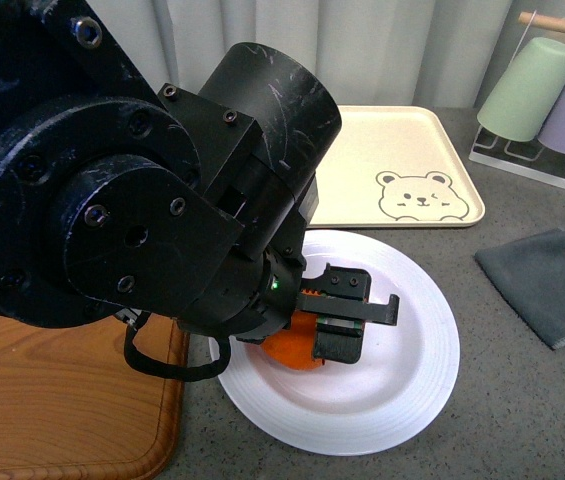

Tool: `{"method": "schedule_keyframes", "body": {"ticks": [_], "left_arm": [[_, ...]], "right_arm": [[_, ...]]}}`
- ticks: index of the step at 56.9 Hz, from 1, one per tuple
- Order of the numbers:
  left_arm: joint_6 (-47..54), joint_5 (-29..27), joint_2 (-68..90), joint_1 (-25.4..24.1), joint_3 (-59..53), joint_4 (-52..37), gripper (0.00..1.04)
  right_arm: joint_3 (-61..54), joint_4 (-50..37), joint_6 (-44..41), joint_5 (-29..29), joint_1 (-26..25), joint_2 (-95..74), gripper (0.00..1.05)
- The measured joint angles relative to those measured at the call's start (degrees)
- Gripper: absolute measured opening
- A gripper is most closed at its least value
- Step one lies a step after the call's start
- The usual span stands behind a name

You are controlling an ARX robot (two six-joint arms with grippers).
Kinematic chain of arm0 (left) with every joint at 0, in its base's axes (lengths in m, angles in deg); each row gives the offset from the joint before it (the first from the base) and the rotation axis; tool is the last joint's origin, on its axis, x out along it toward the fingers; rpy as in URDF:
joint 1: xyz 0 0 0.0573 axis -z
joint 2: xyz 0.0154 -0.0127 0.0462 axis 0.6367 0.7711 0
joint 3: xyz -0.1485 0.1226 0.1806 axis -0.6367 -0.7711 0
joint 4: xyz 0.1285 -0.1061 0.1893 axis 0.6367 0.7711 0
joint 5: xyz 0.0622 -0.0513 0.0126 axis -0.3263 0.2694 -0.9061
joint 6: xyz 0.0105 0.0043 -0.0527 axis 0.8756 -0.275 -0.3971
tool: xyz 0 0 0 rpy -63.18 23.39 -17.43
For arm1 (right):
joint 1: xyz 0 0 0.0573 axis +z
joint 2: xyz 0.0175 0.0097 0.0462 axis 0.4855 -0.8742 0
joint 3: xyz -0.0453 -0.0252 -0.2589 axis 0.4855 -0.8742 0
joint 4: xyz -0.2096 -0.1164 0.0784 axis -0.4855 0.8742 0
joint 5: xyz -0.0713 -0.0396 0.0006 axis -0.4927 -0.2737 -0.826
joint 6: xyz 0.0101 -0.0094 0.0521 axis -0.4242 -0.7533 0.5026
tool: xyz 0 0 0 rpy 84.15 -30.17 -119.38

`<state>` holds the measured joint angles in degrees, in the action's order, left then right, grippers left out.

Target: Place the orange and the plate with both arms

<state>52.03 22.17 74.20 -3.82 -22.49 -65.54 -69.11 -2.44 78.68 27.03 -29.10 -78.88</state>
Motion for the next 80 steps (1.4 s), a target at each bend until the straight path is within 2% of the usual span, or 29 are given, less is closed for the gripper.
{"method": "schedule_keyframes", "body": {"ticks": [5,21,28,42,51,53,55,59,62,63,68,75,77,80], "left_arm": [[-0.4,-0.1,-1.7,-0.3,-0.6,-0.2,1.0],[-0.7,-4.0,-14.5,-3.4,-5.2,-0.8,0.98],[-0.7,-6.8,-21.6,-7.2,-10.3,-2.1,0.98],[-0.7,-9.6,-38.9,-18.5,-24.3,-3.0,0.98],[0.0,-10.6,-41.2,-19.8,-26.2,-4.5,0.98],[3.0,-13.3,-39.7,-19.8,-28.7,-13.0,0.93],[6.7,-15.5,-37.5,-20.0,-32.8,-26.4,0.85],[13.2,-15.2,-36.5,-21.3,-40.3,-44.5,0.73],[15.6,-14.8,-38.2,-22.4,-43.3,-53.3,0.64],[16.8,-13.7,-40.5,-23.3,-44.2,-56.9,0.57],[18.8,-11.8,-47.7,-25.7,-47.4,-55.9,0.33],[19.3,-9.6,-53.7,-27.9,-50.4,-51.6,0.08],[19.3,-9.2,-55.3,-28.2,-50.9,-50.6,0.04],[19.6,-8.6,-57.9,-28.8,-51.5,-49.0,0.04]], "right_arm": [[0.0,0.0,0.0,0.0,0.0,0.0,0.96],[0.0,0.0,0.0,0.0,0.0,0.0,0.96],[0.0,0.0,0.0,0.0,0.0,0.0,0.96],[0.0,0.0,0.0,0.0,0.0,0.0,0.96],[0.0,0.0,0.0,0.1,0.0,0.0,0.96],[0.0,0.0,0.0,0.0,0.0,0.0,0.96],[0.0,0.0,0.0,0.0,0.0,0.0,0.96],[0.0,0.0,0.0,0.0,0.0,0.0,0.96],[0.0,0.0,0.0,-0.1,0.0,-0.1,0.96],[0.0,0.0,0.0,0.0,0.0,-0.1,0.96],[0.0,0.0,0.0,0.0,0.0,0.0,0.96],[0.0,0.0,0.0,0.0,0.0,0.0,0.96],[0.0,0.0,0.0,0.0,0.0,0.0,0.96],[0.0,0.0,0.0,0.0,0.0,0.0,0.96]]}}
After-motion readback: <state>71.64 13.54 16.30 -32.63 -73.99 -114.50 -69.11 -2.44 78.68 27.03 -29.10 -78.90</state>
